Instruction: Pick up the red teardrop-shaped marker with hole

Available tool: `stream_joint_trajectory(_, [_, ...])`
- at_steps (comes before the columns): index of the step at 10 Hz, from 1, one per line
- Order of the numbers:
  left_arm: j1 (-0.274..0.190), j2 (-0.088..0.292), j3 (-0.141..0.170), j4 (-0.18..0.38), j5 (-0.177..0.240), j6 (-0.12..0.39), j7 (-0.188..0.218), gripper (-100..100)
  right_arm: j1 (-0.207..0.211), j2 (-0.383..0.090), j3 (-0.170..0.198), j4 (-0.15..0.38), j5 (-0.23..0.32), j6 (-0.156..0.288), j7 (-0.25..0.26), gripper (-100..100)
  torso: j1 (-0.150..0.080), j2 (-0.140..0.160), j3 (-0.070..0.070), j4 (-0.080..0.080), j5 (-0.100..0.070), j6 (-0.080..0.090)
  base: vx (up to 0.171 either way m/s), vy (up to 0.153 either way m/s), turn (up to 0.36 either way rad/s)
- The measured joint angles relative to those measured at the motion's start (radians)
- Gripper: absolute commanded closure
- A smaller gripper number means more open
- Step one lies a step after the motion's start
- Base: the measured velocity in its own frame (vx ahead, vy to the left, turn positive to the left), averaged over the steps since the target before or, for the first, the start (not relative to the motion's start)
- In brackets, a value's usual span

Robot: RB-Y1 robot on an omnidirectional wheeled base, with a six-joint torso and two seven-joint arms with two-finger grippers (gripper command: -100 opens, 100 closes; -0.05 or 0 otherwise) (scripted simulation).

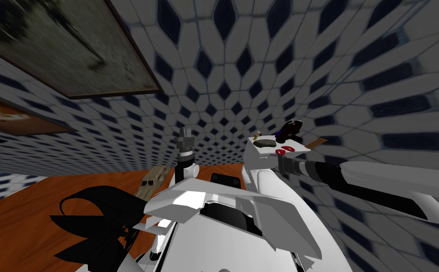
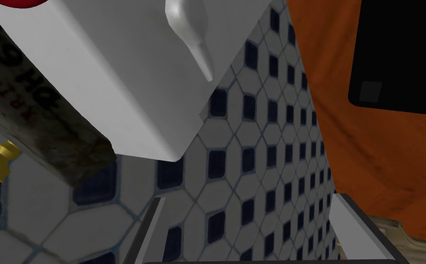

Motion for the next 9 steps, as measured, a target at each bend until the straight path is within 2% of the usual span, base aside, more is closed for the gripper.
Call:
stream_joint_trajectory(1, [0.0,0.0,0.0,0.0,0.0,0.0,0.0,0,-0.029,-0.001,0.029,0.0,0.021,-0.001,-0.016,-100,0.001,0.001,0.0,0.0,0.0,0.0,-0.003,0.005,0.001])
stream_joint_trajectory(3, [0.0,0.0,0.0,0.0,0.0,0.0,0.0,0,-0.07,-0.001,0.064,0.0,0.033,-0.001,-0.024,-100,0.001,0.001,0.001,0.0,0.0,0.0,0.015,-0.022,0.069])
stream_joint_trajectory(5, [0.0,0.0,0.0,0.0,0.0,0.0,0.0,0,-0.081,-0.052,0.089,0.01,0.022,0.01,-0.012,-100,-0.003,-0.001,-0.001,0.0,0.0,0.0,0.025,-0.078,0.092])
stream_joint_trajectory(6, [0.0,0.0,0.0,0.0,0.0,0.0,0.0,0,-0.039,-0.081,0.06,0.022,0.021,0.017,-0.009,-100,-0.005,-0.001,-0.001,0.0,-0.001,0.0,0.026,-0.081,0.069])
stream_joint_trajectory(7, [0.0,0.0,0.0,0.0,0.0,0.0,0.0,0,-0.02,-0.107,0.044,0.029,0.018,0.021,-0.008,-100,-0.004,-0.002,-0.001,0.0,-0.001,0.0,0.023,-0.03,-0.001])
stream_joint_trajectory(8, [0.0,0.0,0.0,0.0,0.0,0.0,0.0,0,-0.034,-0.116,0.059,0.031,0.015,0.021,-0.005,-100,-0.002,-0.001,-0.001,0.0,-0.001,0.0,0.038,-0.041,0.093])
stream_joint_trajectory(9, [0.0,0.0,0.0,0.0,0.0,0.0,0.0,0,-0.027,-0.144,0.062,0.043,0.009,0.022,0.0,-100,-0.002,-0.002,-0.001,-0.001,0.0,-0.001,0.032,-0.058,0.064])
